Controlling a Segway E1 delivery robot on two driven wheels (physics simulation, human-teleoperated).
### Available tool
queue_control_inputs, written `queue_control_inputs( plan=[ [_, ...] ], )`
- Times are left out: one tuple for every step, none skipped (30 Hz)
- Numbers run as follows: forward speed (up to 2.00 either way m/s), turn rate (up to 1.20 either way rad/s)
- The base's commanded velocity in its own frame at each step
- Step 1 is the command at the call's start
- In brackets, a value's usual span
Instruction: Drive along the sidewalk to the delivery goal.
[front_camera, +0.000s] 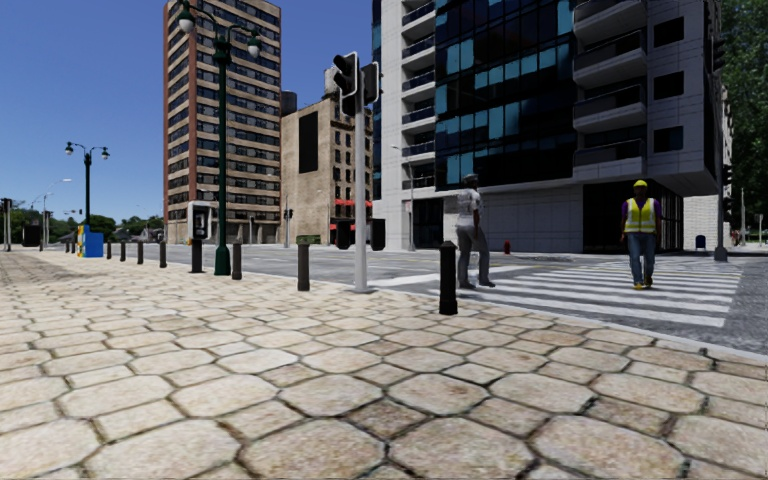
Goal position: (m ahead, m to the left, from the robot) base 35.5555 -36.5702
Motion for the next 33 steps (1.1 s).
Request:
queue_control_inputs(
  plan=[
    [2.0,0.0],
    [2.0,0.0],
    [2.0,0.0],
    [2.0,0.23],
    [2.0,0.23],
    [2.0,0.46],
    [2.0,0.53],
    [2.0,0.55],
    [2.0,0.55],
    [2.0,0.55],
    [2.0,0.55],
    [2.0,0.55],
    [2.0,0.55],
    [2.0,0.55],
    [2.0,0.55],
    [2.0,0.53],
    [2.0,0.53],
    [2.0,0.5],
    [2.0,0.49],
    [2.0,0.49],
    [2.0,0.47],
    [2.0,0.0],
    [2.0,0.0],
    [2.0,0.0],
    [2.0,0.0],
    [2.0,0.0],
    [2.0,0.0],
    [1.98,0.0],
    [1.96,0.0],
    [1.92,0.0],
    [1.92,0.0],
    [1.86,0.0],
    [1.84,0.0]
  ],
)
